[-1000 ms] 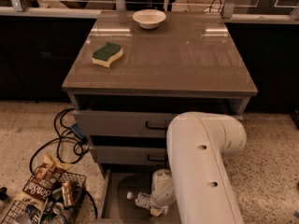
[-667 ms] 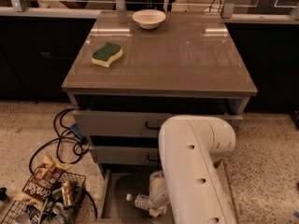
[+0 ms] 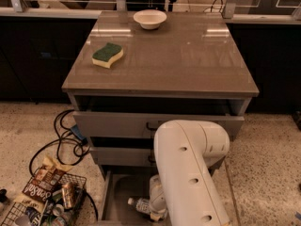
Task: Place blue plastic bottle into bottom drawer
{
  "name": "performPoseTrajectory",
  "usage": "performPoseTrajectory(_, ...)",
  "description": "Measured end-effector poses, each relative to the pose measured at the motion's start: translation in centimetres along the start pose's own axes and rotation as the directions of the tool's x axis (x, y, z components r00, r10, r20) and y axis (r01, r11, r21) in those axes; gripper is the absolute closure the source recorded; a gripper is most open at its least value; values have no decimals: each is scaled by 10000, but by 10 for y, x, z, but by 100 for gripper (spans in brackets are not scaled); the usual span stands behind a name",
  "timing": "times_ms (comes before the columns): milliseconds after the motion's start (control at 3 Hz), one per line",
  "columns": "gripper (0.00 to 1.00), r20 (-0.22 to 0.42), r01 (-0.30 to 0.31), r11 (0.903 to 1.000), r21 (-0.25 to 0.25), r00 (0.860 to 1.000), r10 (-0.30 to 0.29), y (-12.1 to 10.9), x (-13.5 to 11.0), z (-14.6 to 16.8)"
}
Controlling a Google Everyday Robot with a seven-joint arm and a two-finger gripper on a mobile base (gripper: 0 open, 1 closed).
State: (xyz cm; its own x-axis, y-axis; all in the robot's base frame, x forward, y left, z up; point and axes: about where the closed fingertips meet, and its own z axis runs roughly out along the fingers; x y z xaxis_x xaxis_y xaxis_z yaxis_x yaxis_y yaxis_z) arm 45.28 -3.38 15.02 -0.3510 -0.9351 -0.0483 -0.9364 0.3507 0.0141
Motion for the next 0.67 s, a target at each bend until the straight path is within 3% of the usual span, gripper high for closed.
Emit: performPoseTrajectory(667, 28, -20, 5, 10000, -33, 10000, -5, 2, 1, 2)
